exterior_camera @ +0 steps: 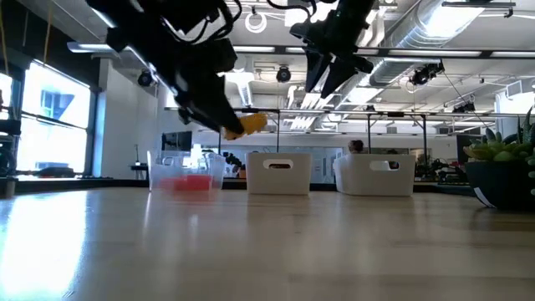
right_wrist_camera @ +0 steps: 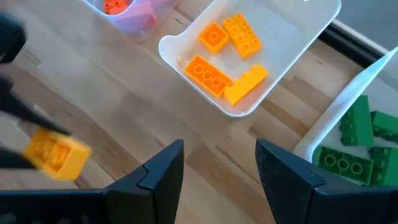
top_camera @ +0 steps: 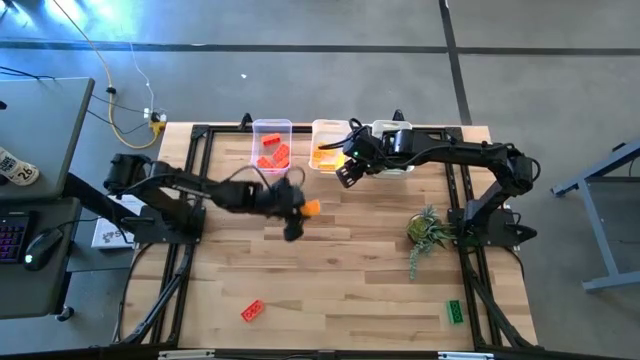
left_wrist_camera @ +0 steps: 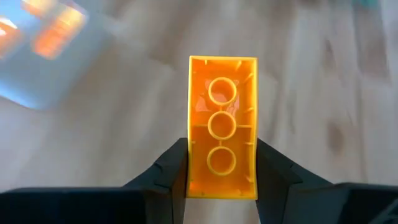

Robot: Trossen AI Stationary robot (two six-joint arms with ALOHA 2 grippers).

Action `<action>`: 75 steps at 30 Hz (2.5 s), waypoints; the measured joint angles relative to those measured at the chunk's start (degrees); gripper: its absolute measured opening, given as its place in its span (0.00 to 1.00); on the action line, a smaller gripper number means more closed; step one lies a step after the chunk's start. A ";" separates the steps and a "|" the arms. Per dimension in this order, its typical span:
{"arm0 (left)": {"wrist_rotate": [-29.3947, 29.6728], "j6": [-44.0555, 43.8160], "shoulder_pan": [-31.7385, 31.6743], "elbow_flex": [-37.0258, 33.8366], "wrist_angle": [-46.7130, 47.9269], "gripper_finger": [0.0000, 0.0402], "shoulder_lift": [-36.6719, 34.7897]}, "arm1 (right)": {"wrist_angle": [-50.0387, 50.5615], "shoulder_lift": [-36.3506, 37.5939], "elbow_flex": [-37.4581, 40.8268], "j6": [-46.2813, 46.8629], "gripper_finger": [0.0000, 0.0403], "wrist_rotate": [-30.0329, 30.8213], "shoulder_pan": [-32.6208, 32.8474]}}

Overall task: Sort & place blocks by color
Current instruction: Put the yellow game piece into the left white bin, then put the green game piece into the right white bin

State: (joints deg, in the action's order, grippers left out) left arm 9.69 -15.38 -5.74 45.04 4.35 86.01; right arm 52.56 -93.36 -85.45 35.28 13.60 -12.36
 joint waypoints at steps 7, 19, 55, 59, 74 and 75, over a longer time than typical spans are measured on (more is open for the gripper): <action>-2.01 -0.01 -9.48 0.00 -9.07 0.27 -0.06 | -0.17 0.00 0.00 -0.75 0.46 0.79 0.02; -9.64 11.99 -20.60 4.57 -12.52 0.28 -0.08 | -1.20 0.00 0.00 12.18 0.46 -1.39 0.49; -17.59 21.62 -30.01 15.56 -12.24 0.39 16.99 | -0.44 -5.39 0.00 45.93 0.46 -1.15 23.47; -17.56 21.62 -30.11 15.58 -10.74 0.44 17.16 | -0.01 -6.35 0.00 45.86 0.46 -1.11 23.09; -15.93 21.43 -29.92 24.16 17.30 0.49 13.63 | 10.38 -6.47 0.00 33.21 0.46 -8.62 20.36; -15.93 21.42 -29.81 24.81 18.68 0.49 13.30 | 11.00 -6.47 0.00 33.22 0.46 -9.78 20.76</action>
State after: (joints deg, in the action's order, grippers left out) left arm -6.24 6.03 -35.55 69.84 23.03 99.31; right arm 63.55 -99.83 -85.45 68.50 3.82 8.40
